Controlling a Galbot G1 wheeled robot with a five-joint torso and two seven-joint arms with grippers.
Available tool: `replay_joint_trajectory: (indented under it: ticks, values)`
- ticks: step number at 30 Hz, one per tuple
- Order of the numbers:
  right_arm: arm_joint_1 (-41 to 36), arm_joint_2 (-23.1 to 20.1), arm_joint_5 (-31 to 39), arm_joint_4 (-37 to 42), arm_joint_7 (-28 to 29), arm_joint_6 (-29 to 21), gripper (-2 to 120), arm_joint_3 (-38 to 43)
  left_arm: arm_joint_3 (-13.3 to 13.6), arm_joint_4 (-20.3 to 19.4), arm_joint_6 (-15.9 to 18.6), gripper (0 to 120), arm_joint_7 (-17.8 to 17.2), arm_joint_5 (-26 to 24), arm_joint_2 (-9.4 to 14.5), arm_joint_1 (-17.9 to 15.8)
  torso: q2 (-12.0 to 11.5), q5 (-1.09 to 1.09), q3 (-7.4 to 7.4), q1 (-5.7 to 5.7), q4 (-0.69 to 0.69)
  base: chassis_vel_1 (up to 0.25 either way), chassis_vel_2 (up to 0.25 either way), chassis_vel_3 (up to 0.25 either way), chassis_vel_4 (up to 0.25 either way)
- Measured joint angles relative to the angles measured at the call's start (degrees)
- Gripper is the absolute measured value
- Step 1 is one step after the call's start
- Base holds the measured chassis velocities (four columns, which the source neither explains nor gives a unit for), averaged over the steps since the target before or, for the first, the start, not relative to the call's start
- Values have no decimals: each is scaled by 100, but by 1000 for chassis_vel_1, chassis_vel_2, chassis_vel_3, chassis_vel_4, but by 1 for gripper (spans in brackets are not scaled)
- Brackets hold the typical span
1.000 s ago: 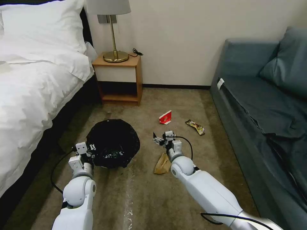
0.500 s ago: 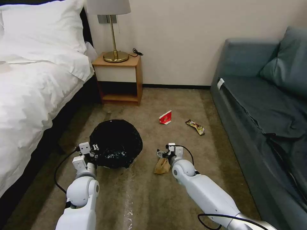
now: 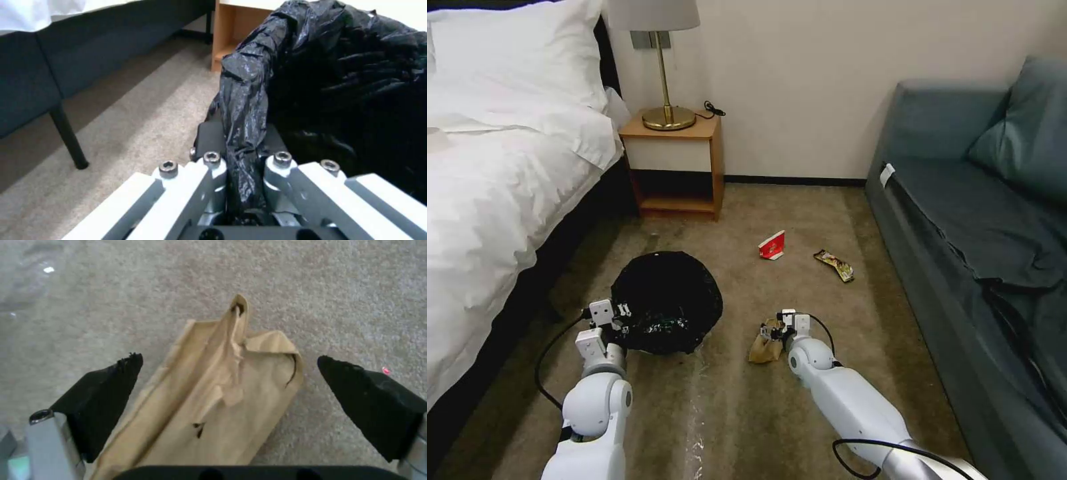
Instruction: Pick up the trash bin, then pick up the garbage on the floor and place it into the trash bin.
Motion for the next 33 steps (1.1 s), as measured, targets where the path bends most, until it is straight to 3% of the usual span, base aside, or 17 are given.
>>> replay_joint_trajectory:
  ticks: [11,14,19,23,26,33]
  values:
    - [35,341,-472,-855,-477,386,100,407,-15,-76,7,4,-1,65,-21,87,0,1,0,0,0,0,0,0,0]
    - [38,369,-554,-961,-547,487,95,446,-22,-85,7,4,-2,69,-27,100,0,1,0,0,0,0,0,0,0]
    - [18,380,-644,-1025,-594,603,73,509,-17,-86,7,4,-2,70,-37,99,0,1,0,0,0,0,0,0,0]
    - [15,386,-679,-1030,-598,637,64,537,-10,-84,8,4,-2,71,-37,89,0,1,0,0,0,0,0,0,0]
    - [14,392,-709,-1027,-601,666,47,548,-7,-67,8,4,-1,71,-40,84,0,1,0,0,0,0,0,0,0]
    - [17,393,-737,-1005,-601,689,28,556,-6,-46,0,4,0,70,-46,79,0,1,0,0,0,0,0,0,0]
